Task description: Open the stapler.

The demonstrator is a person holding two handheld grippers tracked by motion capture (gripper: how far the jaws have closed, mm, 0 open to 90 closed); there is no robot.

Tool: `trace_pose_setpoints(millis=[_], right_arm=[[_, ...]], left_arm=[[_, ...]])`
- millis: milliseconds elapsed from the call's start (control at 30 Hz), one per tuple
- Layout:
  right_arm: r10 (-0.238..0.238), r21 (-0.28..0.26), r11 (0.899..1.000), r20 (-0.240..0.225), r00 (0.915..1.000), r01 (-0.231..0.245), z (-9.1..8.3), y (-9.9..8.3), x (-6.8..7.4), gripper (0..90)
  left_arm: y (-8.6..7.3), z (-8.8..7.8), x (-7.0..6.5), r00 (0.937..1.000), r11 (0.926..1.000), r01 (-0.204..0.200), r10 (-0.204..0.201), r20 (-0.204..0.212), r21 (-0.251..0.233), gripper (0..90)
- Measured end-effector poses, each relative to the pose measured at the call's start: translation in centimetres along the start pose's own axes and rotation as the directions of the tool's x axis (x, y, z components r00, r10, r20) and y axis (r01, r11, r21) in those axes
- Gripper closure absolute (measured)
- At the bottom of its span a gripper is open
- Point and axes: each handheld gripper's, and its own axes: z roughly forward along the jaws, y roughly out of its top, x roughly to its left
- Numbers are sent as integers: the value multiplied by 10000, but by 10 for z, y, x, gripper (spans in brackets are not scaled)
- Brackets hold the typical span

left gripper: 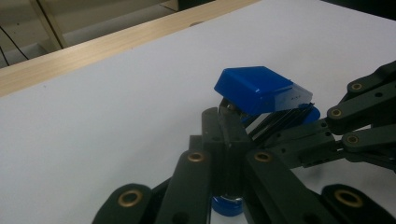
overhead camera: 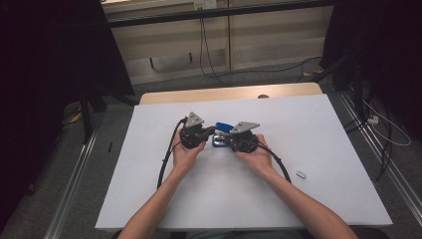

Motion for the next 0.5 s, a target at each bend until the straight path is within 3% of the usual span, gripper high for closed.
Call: trace_pose_setpoints(millis=[200, 367, 500], right_arm=[[-80, -305, 9995, -5, 10000, 80, -1, 3, 5, 900], [-6, -1038, 9946, 245, 9997, 31, -5, 12, 8, 900], [15, -960, 9954, 316, 9995, 16, -3, 13, 9, 900]], left_arm=[[1, 0, 0, 10000, 9999, 91, -91, 39, -70, 900], [4, 0, 0, 9999, 9997, 143, -142, 89, -179, 900], [5, 0, -1, 9999, 9998, 100, -99, 77, -187, 900]])
